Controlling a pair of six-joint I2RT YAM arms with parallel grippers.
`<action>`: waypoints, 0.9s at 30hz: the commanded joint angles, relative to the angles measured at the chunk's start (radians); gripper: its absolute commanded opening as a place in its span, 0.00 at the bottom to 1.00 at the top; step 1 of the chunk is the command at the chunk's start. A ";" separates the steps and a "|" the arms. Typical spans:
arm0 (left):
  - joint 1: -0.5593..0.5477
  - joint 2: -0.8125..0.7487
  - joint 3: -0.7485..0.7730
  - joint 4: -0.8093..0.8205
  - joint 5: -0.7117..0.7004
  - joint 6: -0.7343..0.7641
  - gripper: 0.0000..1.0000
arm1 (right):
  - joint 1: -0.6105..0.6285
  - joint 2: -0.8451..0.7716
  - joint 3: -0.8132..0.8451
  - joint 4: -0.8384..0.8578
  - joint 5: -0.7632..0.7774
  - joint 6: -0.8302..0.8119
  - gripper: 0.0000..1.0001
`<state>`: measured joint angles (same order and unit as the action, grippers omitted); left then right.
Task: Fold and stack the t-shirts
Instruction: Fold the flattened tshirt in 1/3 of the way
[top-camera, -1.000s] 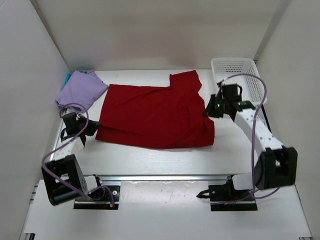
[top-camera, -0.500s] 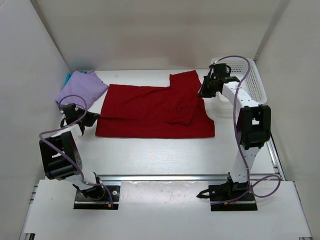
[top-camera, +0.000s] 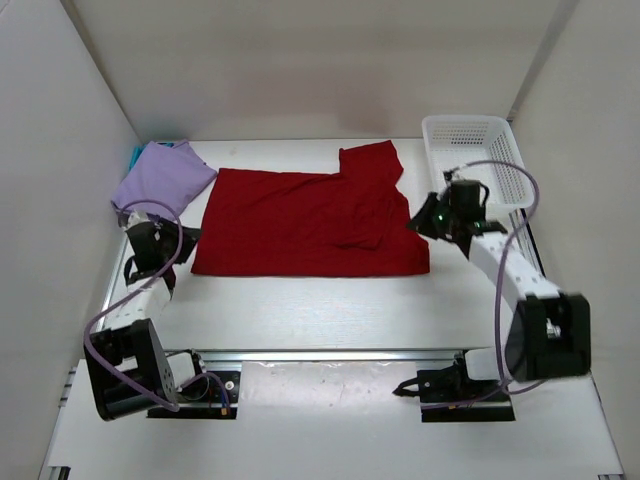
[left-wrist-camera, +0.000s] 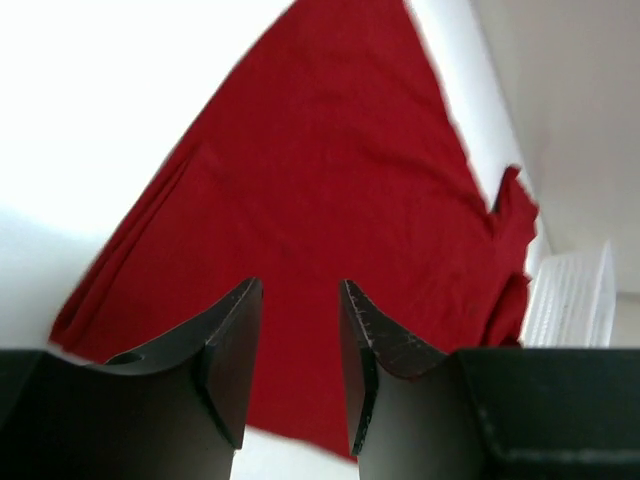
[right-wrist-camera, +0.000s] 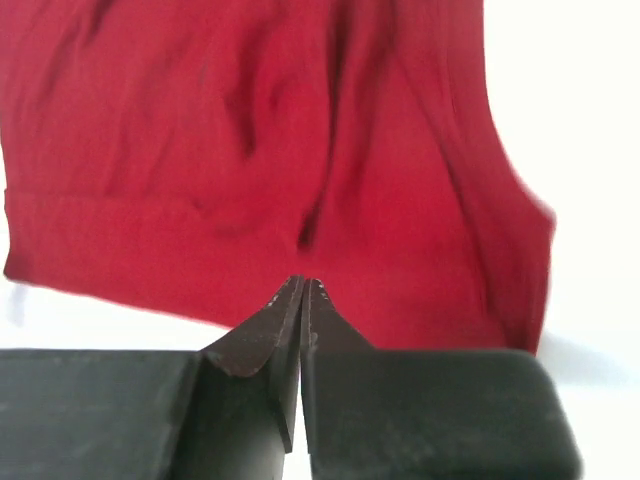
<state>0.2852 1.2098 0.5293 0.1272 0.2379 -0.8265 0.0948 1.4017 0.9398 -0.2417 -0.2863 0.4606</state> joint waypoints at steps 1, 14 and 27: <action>0.005 -0.021 -0.098 -0.035 0.023 0.033 0.47 | -0.029 -0.133 -0.227 0.188 -0.022 0.108 0.00; 0.051 0.094 -0.160 -0.057 0.105 0.083 0.51 | -0.179 -0.196 -0.513 0.272 0.004 0.078 0.49; 0.061 0.122 -0.182 -0.003 0.092 0.023 0.00 | -0.193 -0.165 -0.556 0.363 0.007 0.188 0.00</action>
<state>0.3332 1.3869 0.3756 0.1688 0.3580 -0.8108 -0.0834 1.3155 0.4255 0.0868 -0.2958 0.6029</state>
